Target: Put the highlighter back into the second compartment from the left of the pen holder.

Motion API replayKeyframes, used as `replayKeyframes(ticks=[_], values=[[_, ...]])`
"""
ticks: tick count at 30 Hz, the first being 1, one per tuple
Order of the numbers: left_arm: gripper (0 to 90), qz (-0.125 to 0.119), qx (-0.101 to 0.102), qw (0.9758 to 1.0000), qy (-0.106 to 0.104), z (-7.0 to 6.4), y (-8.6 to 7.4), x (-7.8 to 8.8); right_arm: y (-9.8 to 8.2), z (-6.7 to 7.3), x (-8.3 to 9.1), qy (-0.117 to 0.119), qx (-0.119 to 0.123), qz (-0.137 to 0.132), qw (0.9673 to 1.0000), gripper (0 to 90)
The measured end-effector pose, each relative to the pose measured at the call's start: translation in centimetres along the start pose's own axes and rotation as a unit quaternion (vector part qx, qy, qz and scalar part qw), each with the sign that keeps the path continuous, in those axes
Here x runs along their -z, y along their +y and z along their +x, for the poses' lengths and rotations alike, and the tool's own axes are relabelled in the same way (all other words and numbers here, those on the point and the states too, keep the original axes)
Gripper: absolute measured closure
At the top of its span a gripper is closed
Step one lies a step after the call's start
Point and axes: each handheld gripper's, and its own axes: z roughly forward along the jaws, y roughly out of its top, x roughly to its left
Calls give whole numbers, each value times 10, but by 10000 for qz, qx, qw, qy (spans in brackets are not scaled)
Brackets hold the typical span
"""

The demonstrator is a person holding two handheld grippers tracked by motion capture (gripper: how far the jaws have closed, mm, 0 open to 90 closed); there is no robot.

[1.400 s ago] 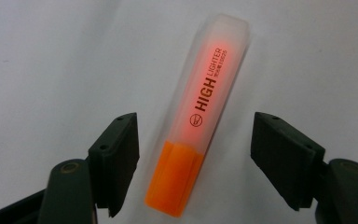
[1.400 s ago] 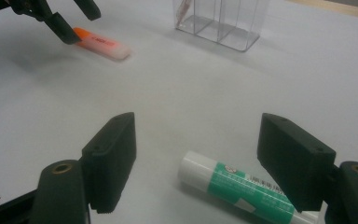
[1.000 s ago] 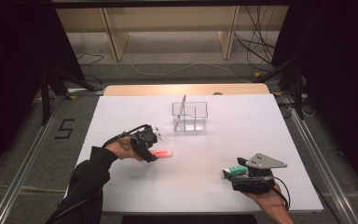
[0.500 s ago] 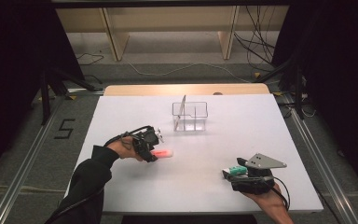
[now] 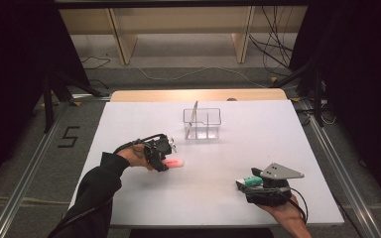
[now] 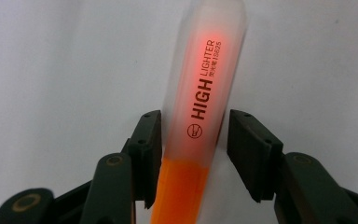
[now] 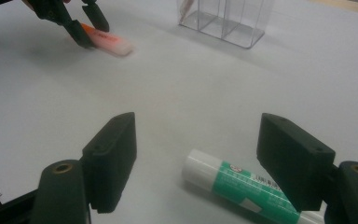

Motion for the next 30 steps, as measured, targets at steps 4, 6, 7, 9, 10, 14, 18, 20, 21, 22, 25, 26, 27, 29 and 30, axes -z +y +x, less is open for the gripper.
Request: replayKeyframes(ticks=[4, 6, 7, 9, 10, 14, 18, 20, 21, 22, 25, 26, 27, 29, 30], values=[[557, 48, -64, 10000, -43, 2, 1, 0, 0, 0, 0, 7, 24, 4, 10000, 294], [564, 76, -89, 9999, -63, 2, 2, 0, 0, 0, 0, 13, 23, 3, 10000, 294], [567, 96, -117, 9999, -84, 2, 2, 0, 0, 0, 0, 12, 24, 1, 10000, 293], [570, 137, -155, 9997, -96, 3, 3, 0, 0, 0, 0, 4, 23, 4, 10000, 293], [574, 147, -160, 9997, -99, 3, 3, 0, 0, 0, 0, 6, 20, 4, 10000, 294], [619, 190, -259, 9994, -123, 2, 4, 0, 0, 0, 0, 6, 26, 4, 10000, 293], [650, 233, -337, 9991, -82, 0, 6, 0, 0, 0, 0, -7, 26, 21, 10000, 294], [655, 219, -323, 9992, -103, -1, 6, 1, 0, 0, 0, -2, 27, 7, 10000, 293], [657, 206, -318, 9992, -138, 0, 5, 0, 0, 0, 0, -2, 31, 5, 10000, 293], [658, 205, -311, 9992, -158, 0, 5, 0, 0, 0, 0, -3, 31, 5, 10000, 294], [659, 234, -235, 9992, -222, 2, 5, 1, 0, 0, 0, -9, 27, -6, 10000, 294], [660, 243, -219, 9992, -246, 2, 5, 1, 0, 0, 1, -16, 35, -3, 10000, 294], [660, 208, -131, 9993, -281, 1, 5, 2, 0, 0, 1, -19, 36, -3, 10000, 293], [660, 210, -87, 9992, -330, 0, 6, 4, 0, 1, 1, -11, 33, -20, 10000, 294], [660, 163, -7, 9993, -338, -1, 6, 5, 0, 1, 0, -18, 49, -19, 10000, 293]])
